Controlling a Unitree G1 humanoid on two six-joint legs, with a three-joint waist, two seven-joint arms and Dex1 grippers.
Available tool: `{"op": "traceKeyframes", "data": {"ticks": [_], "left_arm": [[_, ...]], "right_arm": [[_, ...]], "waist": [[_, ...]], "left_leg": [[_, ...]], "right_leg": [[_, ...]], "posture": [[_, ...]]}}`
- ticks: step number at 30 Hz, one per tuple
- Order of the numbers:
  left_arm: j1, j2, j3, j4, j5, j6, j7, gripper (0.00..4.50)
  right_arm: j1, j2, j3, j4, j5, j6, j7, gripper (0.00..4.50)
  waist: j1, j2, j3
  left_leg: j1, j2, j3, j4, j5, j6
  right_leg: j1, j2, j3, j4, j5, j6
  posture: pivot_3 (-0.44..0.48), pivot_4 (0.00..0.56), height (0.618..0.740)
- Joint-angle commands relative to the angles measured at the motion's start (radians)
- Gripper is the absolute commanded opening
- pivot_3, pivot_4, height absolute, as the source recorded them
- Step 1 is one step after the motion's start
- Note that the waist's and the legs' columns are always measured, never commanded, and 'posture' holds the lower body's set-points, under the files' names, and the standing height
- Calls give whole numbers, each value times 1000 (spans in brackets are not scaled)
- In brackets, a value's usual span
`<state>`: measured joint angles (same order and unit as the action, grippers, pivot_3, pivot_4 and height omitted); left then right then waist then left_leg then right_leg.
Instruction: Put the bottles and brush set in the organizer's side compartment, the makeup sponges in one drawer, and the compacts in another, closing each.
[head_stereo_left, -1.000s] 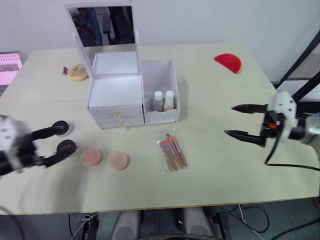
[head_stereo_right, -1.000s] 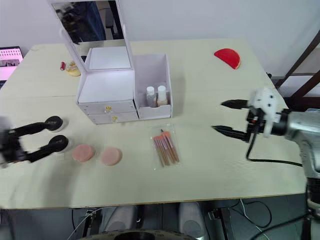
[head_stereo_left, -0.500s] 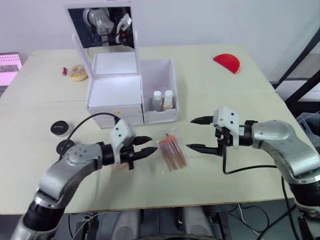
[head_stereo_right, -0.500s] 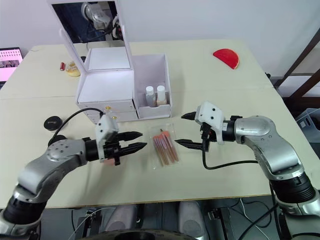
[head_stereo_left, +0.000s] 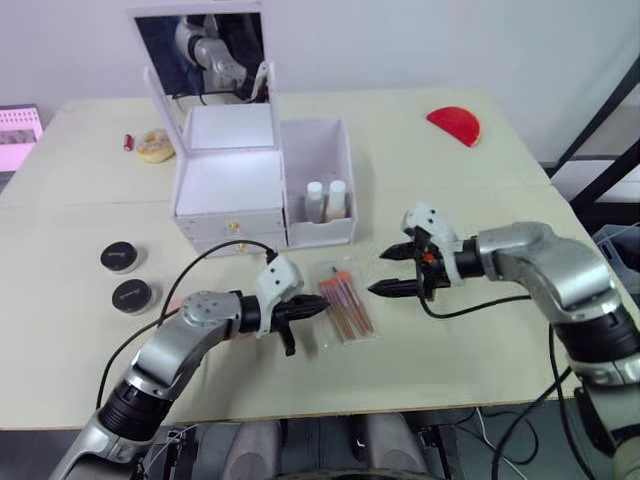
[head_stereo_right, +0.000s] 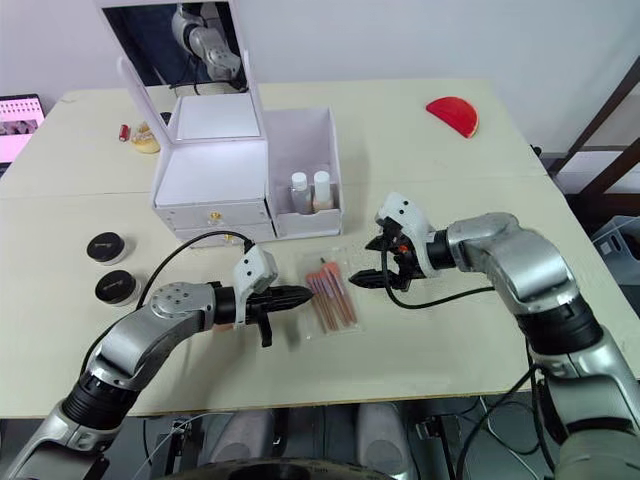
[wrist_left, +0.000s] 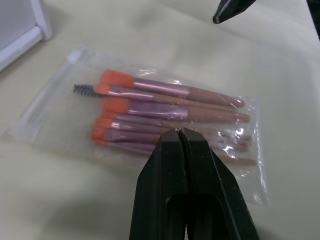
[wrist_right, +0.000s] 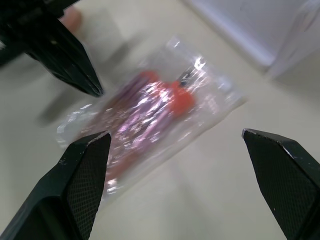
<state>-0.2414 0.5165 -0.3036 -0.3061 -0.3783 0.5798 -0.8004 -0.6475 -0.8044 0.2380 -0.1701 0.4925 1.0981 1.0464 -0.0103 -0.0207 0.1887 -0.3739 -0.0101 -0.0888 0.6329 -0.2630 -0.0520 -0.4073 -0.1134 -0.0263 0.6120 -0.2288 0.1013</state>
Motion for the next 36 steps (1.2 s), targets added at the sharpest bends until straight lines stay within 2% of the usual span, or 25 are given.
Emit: {"op": "traceKeyframes", "data": {"ticks": [1, 5, 12, 20, 25, 32, 35, 36], "left_arm": [[-14, -11, -32, 25, 46, -45, -13, 50], [-20, -27, -45, 52, 65, -63, -23, 50], [-9, 13, -92, 81, 158, -85, -40, 50], [6, 27, -95, 68, 171, -85, -55, 50], [5, 23, -90, 72, 172, -85, -56, 50], [8, 25, -88, 71, 170, -82, -61, 50], [8, 26, -85, 74, 170, -84, -63, 0], [8, 27, -85, 73, 170, -83, -65, 0]], "right_arm": [[-84, 20, 7, 62, 80, 171, 39, 4500], [-135, 29, 58, 148, 90, 261, 46, 4500], [-195, 120, 64, 359, 90, 349, 18, 4500], [-213, 229, 65, 430, 90, 403, -35, 4500], [-226, 300, 18, 472, 99, 439, -74, 4500], [-229, 327, -21, 492, 102, 451, -96, 4500], [-223, 321, -13, 498, 100, 433, -98, 3579], [-222, 321, -13, 499, 100, 429, -98, 3124]], "waist": [[0, 0, 0], [0, 0, 0], [-1, 0, 0], [-7, 0, -6], [-8, 0, -9], [-8, 0, -10], [-8, 0, -10], [-7, 0, -10]], "left_leg": [[0, 0, 0, 0, 0, 0], [0, 0, 0, 0, 0, 0], [0, 0, 0, 0, 0, 0], [2, 1, 0, 0, 0, 0], [2, 1, 0, 0, 0, 0], [2, 1, 0, 0, 0, 0], [2, 1, 0, 0, 0, 0], [2, 1, 0, 0, 0, 0]], "right_leg": [[0, 0, 0, 0, 0, 0], [0, 0, 0, 0, 0, 1], [0, 0, 0, 0, 1, 2], [0, 1, 0, 2, 2, 4], [0, 1, 0, 3, 2, 4], [0, 2, 0, 3, 2, 4], [0, 2, 0, 3, 2, 4], [0, 2, 0, 3, 2, 4]], "posture": [[0, 150, 739], [0, 150, 739], [0, 150, 739], [0, 150, 739], [0, 150, 739], [0, 150, 739], [0, 150, 739], [0, 150, 739]]}}
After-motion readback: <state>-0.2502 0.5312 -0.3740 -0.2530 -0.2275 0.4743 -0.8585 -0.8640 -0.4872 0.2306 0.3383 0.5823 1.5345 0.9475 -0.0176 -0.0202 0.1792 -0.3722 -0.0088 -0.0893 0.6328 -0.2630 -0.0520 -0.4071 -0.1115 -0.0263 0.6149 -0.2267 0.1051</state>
